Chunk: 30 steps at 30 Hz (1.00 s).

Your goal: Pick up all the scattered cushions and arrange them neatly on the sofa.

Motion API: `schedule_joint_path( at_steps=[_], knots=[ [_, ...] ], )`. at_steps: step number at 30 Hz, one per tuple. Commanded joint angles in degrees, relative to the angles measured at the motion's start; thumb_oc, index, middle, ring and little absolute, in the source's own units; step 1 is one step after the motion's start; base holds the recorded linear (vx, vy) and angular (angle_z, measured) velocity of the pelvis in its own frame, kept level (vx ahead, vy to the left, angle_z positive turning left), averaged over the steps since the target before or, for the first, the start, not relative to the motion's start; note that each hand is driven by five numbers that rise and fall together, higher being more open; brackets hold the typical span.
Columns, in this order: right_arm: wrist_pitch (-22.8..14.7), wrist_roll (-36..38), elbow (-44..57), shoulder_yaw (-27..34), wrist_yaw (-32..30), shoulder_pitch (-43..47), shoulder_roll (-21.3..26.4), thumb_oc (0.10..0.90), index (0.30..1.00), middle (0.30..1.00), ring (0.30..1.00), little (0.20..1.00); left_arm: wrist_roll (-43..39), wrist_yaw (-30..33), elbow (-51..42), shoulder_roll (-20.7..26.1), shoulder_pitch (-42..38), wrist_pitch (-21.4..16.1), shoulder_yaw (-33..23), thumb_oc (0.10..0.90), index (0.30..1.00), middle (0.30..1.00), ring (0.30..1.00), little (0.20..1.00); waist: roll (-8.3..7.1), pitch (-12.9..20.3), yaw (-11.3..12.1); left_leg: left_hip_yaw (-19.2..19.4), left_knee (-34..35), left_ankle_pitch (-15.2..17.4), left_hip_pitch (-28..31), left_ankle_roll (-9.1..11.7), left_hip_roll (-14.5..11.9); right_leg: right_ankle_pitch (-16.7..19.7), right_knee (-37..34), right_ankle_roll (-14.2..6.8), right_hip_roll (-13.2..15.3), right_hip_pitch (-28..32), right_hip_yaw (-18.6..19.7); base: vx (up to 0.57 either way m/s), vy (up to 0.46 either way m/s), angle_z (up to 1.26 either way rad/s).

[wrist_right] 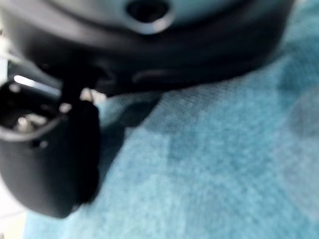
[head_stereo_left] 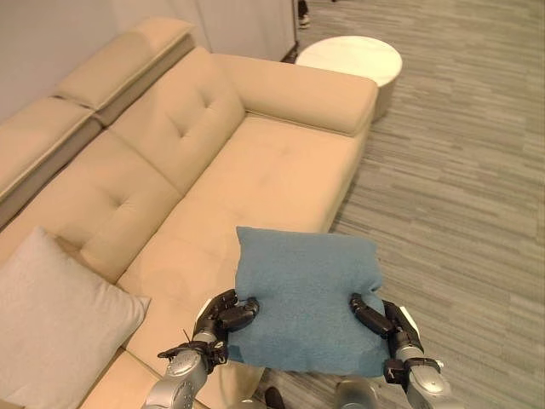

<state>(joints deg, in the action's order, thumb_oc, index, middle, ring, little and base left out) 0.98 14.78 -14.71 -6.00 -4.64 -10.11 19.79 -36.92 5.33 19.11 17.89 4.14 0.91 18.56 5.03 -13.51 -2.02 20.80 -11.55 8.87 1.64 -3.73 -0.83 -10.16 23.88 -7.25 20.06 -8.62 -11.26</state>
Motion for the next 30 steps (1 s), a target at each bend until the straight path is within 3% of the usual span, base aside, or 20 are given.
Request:
schedule_joint_path(
  at_steps=[1, 4, 5, 6, 8, 10, 11, 14, 15, 16, 17, 18, 19, 21, 23, 24, 26, 27, 29, 30],
  knots=[
    [-6.6, 1.1, 13.8, -0.3, -0.1, 4.3, -0.1, 0.400, 0.300, 0.300, 0.300, 0.300, -0.2, -1.9, -13.6, -3.3, -0.4, -7.7, -0.3, 0.400, 0.300, 0.300, 0.300, 0.300, 1.48, 7.2, 1.5, -4.0, 3.6, -4.7, -7.4, 4.8, -6.0, 7.3, -10.5, -2.8, 0.5, 8.5, -4.1, -0.21, -0.431, -1.94],
    [-6.4, 4.0, 14.1, 0.3, -1.1, 2.6, -0.6, 0.400, 0.300, 0.300, 0.300, 0.300, -0.4, -1.3, -13.0, -3.4, -0.2, -7.9, 1.3, 0.400, 0.300, 0.300, 0.300, 0.300, 0.55, 6.9, 0.6, -2.7, 4.1, -7.5, -8.2, 7.1, -10.6, 2.9, -14.4, -3.4, -4.4, 7.9, -0.7, -0.17, -0.473, -1.14],
    [-6.4, 4.0, 14.1, 0.3, -1.1, 2.5, -0.6, 0.400, 0.300, 0.300, 0.300, 0.300, -0.4, -1.3, -13.0, -3.4, -0.2, -7.9, 1.3, 0.400, 0.300, 0.300, 0.300, 0.300, 0.61, 7.0, 0.7, -2.7, 4.1, -7.6, -8.2, 7.1, -10.8, 2.9, -14.4, -3.4, -4.5, 7.7, -0.6, -0.10, -0.494, -0.49],
    [-7.0, 5.3, 13.3, -0.3, -2.6, 2.3, -0.6, 0.400, 0.300, 0.300, 0.300, 0.300, -0.5, -0.3, -12.2, -3.6, -1.2, -8.1, 2.0, 0.400, 0.300, 0.300, 0.300, 0.300, 0.55, 6.0, -0.4, -3.2, 4.3, -9.2, -7.6, 8.0, -13.9, 1.7, -14.3, -1.9, -8.0, 5.9, 1.8, -0.10, -0.435, -0.71],
    [-7.0, 5.4, 13.0, -0.8, -3.1, 3.1, 0.3, 0.400, 0.300, 0.300, 0.300, 0.300, -1.2, 0.8, -12.3, -4.2, -2.8, -8.3, 3.0, 0.400, 0.300, 0.300, 0.300, 0.300, 0.15, 3.7, -0.1, -11.2, 3.4, -10.6, -8.8, 7.9, -13.7, 1.7, -13.3, 0.0, -10.8, 4.0, 4.3, -0.15, -0.445, -1.03],
    [-7.4, 5.9, 12.9, -0.9, -3.4, 3.6, 0.9, 0.400, 0.300, 0.300, 0.300, 0.300, -1.4, 1.0, -12.3, -4.6, -3.4, -8.5, 3.7, 0.400, 0.300, 0.300, 0.300, 0.300, -0.52, 2.7, 0.8, -19.4, 2.4, -8.4, -10.0, 7.5, -9.0, 1.7, -13.7, 1.2, -12.9, 3.8, 6.7, -0.03, -0.322, -1.05],
    [-7.6, 6.2, 12.7, -0.7, -3.4, 3.2, 1.3, 0.400, 0.300, 0.300, 0.300, 0.300, -1.3, 0.6, -12.3, -4.6, -3.4, -8.5, 4.1, 0.400, 0.300, 0.300, 0.300, 0.300, -0.62, 2.8, 1.1, -19.9, 2.1, -7.7, -10.4, 7.2, -7.4, 2.1, -14.3, 1.5, -13.6, 3.7, 7.3, 0.04, -0.343, -0.97],
    [-7.6, 6.1, 13.0, -0.6, -3.4, 2.9, 2.2, 0.400, 0.300, 0.300, 0.300, 0.300, -2.0, 0.6, -11.5, -4.9, -3.0, -8.1, 4.0, 0.400, 0.300, 0.300, 0.300, 0.300, -0.49, 2.7, 2.2, -19.0, 1.5, -6.1, -12.8, 6.0, -1.3, 3.1, -16.9, 2.1, -15.9, 4.3, 8.2, 0.11, -0.294, -0.67],
    [-7.6, 4.9, 12.7, -0.7, -3.4, 3.4, 2.4, 0.400, 0.300, 0.300, 0.300, 0.300, -1.1, 0.1, -10.8, -4.8, -2.5, -7.6, 3.9, 0.400, 0.300, 0.300, 0.300, 0.300, 0.09, 2.9, 3.7, -17.8, 2.8, -7.5, -15.7, 5.3, 3.1, 3.3, -18.8, 2.4, -18.2, 5.6, 8.3, 0.12, -0.189, -0.44],
    [-7.6, 4.9, 12.7, -0.7, -3.4, 3.4, 2.4, 0.400, 0.300, 0.300, 0.300, 0.300, -1.1, 0.1, -10.8, -4.8, -2.5, -7.6, 3.9, 0.400, 0.300, 0.300, 0.300, 0.300, 0.02, 2.8, 3.7, -17.8, 2.7, -7.3, -15.5, 5.3, 3.2, 3.2, -18.8, 2.3, -18.1, 5.9, 8.3, 0.29, -0.319, -0.36],
    [-7.8, 4.3, 12.0, -1.2, -3.8, 4.5, 2.3, 0.400, 0.300, 0.300, 0.300, 0.300, 0.4, -0.4, -10.6, -4.5, -1.2, -7.3, 3.7, 0.400, 0.300, 0.300, 0.300, 0.300, 0.64, 3.2, 5.7, -14.7, 4.1, -10.3, -18.8, 5.3, 4.9, 2.7, -20.3, 2.8, -20.8, 8.5, 8.6, 0.18, -0.155, -0.62],
    [-7.8, 4.3, 12.0, -1.3, -3.9, 4.5, 2.2, 0.400, 0.300, 0.300, 0.300, 0.300, 0.5, -0.3, -10.6, -4.4, -1.2, -7.3, 3.7, 0.400, 0.300, 0.300, 0.300, 0.300, 0.47, 3.1, 5.8, -14.5, 4.0, -10.1, -18.6, 5.3, 5.0, 2.5, -20.4, 2.7, -20.7, 8.7, 8.8, 0.39, -0.269, -0.90],
    [-7.5, 3.4, 11.1, -2.3, -4.5, 6.8, 1.6, 0.400, 0.300, 0.300, 0.300, 0.300, 0.5, 0.3, -10.1, -4.1, 0.1, -7.0, 2.6, 0.400, 0.300, 0.300, 0.300, 0.300, 0.09, 2.8, 8.2, -14.1, 3.5, -11.6, -21.7, 5.8, 5.8, 1.3, -20.3, 3.4, -22.8, 11.6, 10.7, 0.22, -0.111, -0.87],
    [-7.2, 3.1, 10.5, -3.3, -4.2, 7.5, 0.9, 0.400, 0.300, 0.300, 0.300, 0.300, 0.1, 0.3, -9.7, -4.1, 0.9, -6.7, 2.0, 0.400, 0.300, 0.300, 0.300, 0.300, 0.05, 3.4, 10.0, -14.9, 4.6, -11.2, -20.2, 4.8, 6.0, 0.4, -19.7, 3.5, -23.7, 12.5, 11.3, 0.34, -0.118, -0.46],
    [-7.0, 2.4, 9.5, -4.0, -3.7, 7.6, -0.7, 0.400, 0.300, 0.300, 0.300, 0.300, 0.7, 0.2, -10.1, -3.2, 2.4, -5.9, 0.9, 0.400, 0.300, 0.300, 0.300, 0.300, -1.27, 4.8, 12.2, -18.1, 5.5, -10.7, -17.5, 1.8, 7.6, 0.8, -15.4, 2.5, -23.8, 13.2, 10.4, 0.45, -0.124, -0.25],
    [-6.9, 1.9, 8.7, -4.2, -3.0, 7.3, -1.0, 0.400, 0.300, 0.300, 0.300, 0.300, 1.2, -0.1, -10.3, -2.4, 3.0, -5.5, 0.7, 0.400, 0.300, 0.300, 0.300, 0.300, -2.40, 5.0, 12.5, -18.0, 5.3, -9.9, -16.4, 0.6, 7.8, 3.6, -9.3, -0.6, -22.9, 12.2, 8.9, 0.32, -0.087, 0.09],
    [-5.9, 0.9, 8.2, -4.4, -2.1, 7.3, -1.0, 0.400, 0.300, 0.300, 0.300, 0.300, 2.1, -0.3, -10.5, -1.3, 3.4, -4.8, 0.5, 0.400, 0.300, 0.300, 0.300, 0.300, -2.29, 5.3, 11.7, -18.5, 5.4, -8.6, -13.5, -0.8, 7.1, 10.5, 2.2, -7.0, -20.0, 8.5, 6.5, 0.29, -0.068, 0.21],
    [-5.6, 0.3, 7.8, -4.3, -1.7, 7.1, -0.9, 0.400, 0.300, 0.300, 0.300, 0.300, 2.5, -0.5, -10.4, -0.8, 3.6, -4.6, 0.1, 0.400, 0.300, 0.300, 0.300, 0.300, -1.62, 5.5, 11.0, -19.1, 5.2, -7.6, -11.6, -1.0, 6.6, 12.4, 7.1, -7.8, -18.2, 7.5, 4.3, 0.33, -0.031, 0.41],
    [-5.1, -0.9, 8.3, -4.0, -1.0, 6.4, -0.7, 0.400, 0.300, 0.300, 0.300, 0.300, 2.7, -0.3, -10.0, -0.5, 3.4, -4.4, 0.1, 0.400, 0.300, 0.300, 0.300, 0.300, 0.95, 6.1, 9.7, -21.9, 5.7, -6.6, -8.2, -0.9, 4.7, 12.3, 14.5, -6.0, -16.1, 3.0, 2.9, 0.38, -0.001, 0.67],
    [-5.0, -1.0, 8.6, -3.8, -0.9, 6.1, -0.6, 0.400, 0.300, 0.300, 0.300, 0.300, 2.8, -0.4, -9.9, -0.6, 3.4, -4.4, 0.1, 0.400, 0.300, 0.300, 0.300, 0.300, 1.23, 5.9, 8.4, -23.5, 5.5, -6.0, -7.1, -0.8, 5.1, 10.5, 15.2, -4.7, -14.1, 1.6, 2.2, 0.32, -0.053, 0.56]
  ],
)
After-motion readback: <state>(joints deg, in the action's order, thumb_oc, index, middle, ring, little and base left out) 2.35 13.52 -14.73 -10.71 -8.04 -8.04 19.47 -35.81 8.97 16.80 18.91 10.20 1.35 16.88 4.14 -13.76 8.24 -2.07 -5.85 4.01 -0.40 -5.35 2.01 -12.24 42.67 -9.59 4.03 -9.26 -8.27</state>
